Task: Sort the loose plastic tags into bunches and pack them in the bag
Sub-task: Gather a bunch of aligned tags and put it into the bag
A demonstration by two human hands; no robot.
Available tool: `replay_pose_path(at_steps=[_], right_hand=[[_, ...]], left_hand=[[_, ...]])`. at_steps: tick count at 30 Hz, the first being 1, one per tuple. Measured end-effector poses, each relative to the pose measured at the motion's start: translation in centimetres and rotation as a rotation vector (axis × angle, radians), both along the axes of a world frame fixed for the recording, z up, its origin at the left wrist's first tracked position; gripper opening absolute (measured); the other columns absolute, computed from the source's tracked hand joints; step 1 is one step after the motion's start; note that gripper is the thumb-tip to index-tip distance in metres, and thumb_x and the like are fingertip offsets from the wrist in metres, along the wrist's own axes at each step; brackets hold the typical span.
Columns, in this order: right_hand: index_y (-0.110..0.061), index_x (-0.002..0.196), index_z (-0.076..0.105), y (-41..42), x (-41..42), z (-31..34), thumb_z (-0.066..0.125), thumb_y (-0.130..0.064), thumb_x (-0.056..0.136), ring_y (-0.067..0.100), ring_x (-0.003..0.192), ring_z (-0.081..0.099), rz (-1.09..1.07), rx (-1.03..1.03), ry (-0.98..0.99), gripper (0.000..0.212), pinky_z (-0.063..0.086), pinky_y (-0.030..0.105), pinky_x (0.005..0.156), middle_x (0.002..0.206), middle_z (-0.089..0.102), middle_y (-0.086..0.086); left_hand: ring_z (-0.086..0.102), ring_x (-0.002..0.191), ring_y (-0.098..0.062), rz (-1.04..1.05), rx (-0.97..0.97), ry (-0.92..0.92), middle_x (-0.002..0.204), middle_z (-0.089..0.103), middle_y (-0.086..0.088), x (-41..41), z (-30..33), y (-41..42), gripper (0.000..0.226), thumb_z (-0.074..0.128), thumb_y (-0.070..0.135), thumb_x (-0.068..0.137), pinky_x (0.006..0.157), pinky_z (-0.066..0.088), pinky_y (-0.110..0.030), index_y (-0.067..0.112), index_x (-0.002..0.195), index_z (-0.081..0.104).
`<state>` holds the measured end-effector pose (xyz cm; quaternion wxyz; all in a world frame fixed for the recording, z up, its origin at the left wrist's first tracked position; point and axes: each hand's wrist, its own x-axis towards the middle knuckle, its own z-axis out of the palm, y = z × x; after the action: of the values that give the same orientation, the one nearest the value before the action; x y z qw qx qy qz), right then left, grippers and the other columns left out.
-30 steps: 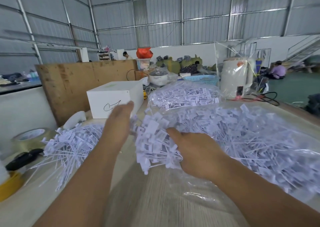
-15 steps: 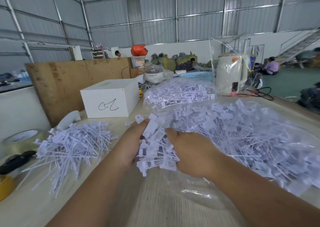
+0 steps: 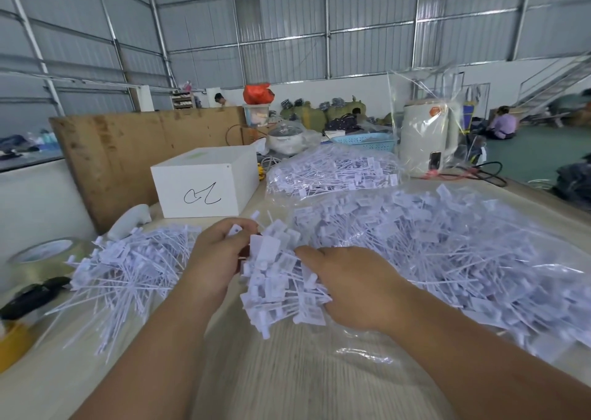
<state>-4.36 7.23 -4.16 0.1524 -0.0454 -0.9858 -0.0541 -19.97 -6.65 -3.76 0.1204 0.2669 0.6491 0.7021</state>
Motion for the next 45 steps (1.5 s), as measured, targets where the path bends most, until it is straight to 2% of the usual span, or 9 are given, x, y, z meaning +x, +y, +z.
replay_pose_path(at_steps=[2,7,12,16,27,32,35,41,45], right_hand=[[-0.029,0.134,0.031,-0.1,0.0,0.1,0.065,-0.016,0.076,0.024,0.075,0.058,-0.022,-0.011,0.011,0.068,0.044,0.031,0.058,0.083,0.048,-0.006],[-0.033,0.136,0.030,-0.5,-0.3,0.1,0.063,-0.015,0.077,0.024,0.072,0.055,-0.094,-0.045,0.018,0.071,0.042,0.030,0.056,0.072,0.040,-0.008],[-0.029,0.136,0.028,-0.6,-0.4,-0.2,0.064,-0.016,0.078,0.024,0.074,0.059,-0.159,-0.030,0.009,0.069,0.044,0.030,0.056,0.081,0.052,-0.004],[-0.024,0.130,0.032,-0.9,-0.6,-0.6,0.063,-0.013,0.080,0.020,0.061,0.046,-0.229,-0.021,0.000,0.060,0.027,0.025,0.047,0.071,0.042,-0.007],[-0.021,0.121,0.037,-1.5,-0.7,-0.7,0.064,-0.006,0.078,0.020,0.070,0.042,-0.384,-0.149,-0.024,0.053,0.025,0.025,0.045,0.070,0.035,-0.005],[-0.020,0.120,0.037,-1.6,-0.5,-0.3,0.061,-0.004,0.078,0.022,0.075,0.047,-0.374,-0.236,-0.028,0.051,0.037,0.030,0.054,0.073,0.039,-0.005],[-0.020,0.120,0.039,-1.8,-0.4,-0.1,0.061,-0.006,0.077,0.022,0.076,0.052,-0.363,-0.310,-0.050,0.051,0.044,0.032,0.059,0.076,0.045,-0.004],[-0.024,0.119,0.039,-2.0,-0.1,0.2,0.068,-0.020,0.073,0.022,0.081,0.052,-0.360,-0.397,-0.094,0.055,0.045,0.031,0.063,0.084,0.050,-0.005],[-0.021,0.122,0.038,-2.2,-0.3,0.0,0.065,-0.015,0.076,0.023,0.079,0.051,-0.356,-0.390,-0.104,0.053,0.040,0.031,0.058,0.081,0.046,-0.004]], left_hand=[[0.064,0.059,-0.016,0.045,0.078,-0.025,0.073,0.071,-0.003,-0.2,0.2,-0.2,0.018,0.059,0.002,0.090,0.051,0.048,-0.022,0.011,0.077,0.068],[0.064,0.061,-0.017,0.145,0.201,-0.085,0.074,0.070,-0.004,-0.9,0.1,-0.4,0.017,0.059,0.005,0.094,0.056,0.053,-0.025,0.010,0.080,0.066],[0.064,0.059,-0.014,-0.035,0.161,-0.050,0.075,0.072,-0.006,0.0,-0.1,-0.1,0.022,0.061,0.004,0.091,0.051,0.050,-0.021,0.012,0.073,0.070],[0.063,0.061,-0.015,-0.166,0.150,-0.060,0.080,0.073,-0.006,0.5,0.2,0.0,0.034,0.059,0.007,0.092,0.054,0.050,-0.022,0.022,0.065,0.071],[0.062,0.062,-0.019,-0.337,0.160,-0.143,0.079,0.071,-0.011,0.5,0.9,-0.6,0.008,0.062,0.012,0.075,0.070,0.049,-0.030,0.015,0.071,0.068],[0.064,0.064,-0.018,-0.256,0.104,-0.094,0.082,0.073,-0.012,0.4,0.6,-0.6,0.006,0.063,0.011,0.072,0.070,0.049,-0.029,0.009,0.077,0.062],[0.061,0.060,-0.016,-0.280,0.120,-0.138,0.080,0.072,-0.011,0.4,0.6,-0.6,0.004,0.062,0.010,0.074,0.060,0.051,-0.026,0.010,0.077,0.063],[0.055,0.055,-0.013,-0.407,0.137,-0.154,0.074,0.068,-0.007,0.9,0.8,-0.8,0.019,0.059,0.008,0.078,0.055,0.050,-0.019,0.017,0.065,0.069],[0.056,0.058,-0.015,-0.423,0.086,-0.111,0.073,0.069,-0.009,1.2,0.6,-0.6,0.008,0.061,0.008,0.074,0.058,0.051,-0.020,0.013,0.072,0.067]])
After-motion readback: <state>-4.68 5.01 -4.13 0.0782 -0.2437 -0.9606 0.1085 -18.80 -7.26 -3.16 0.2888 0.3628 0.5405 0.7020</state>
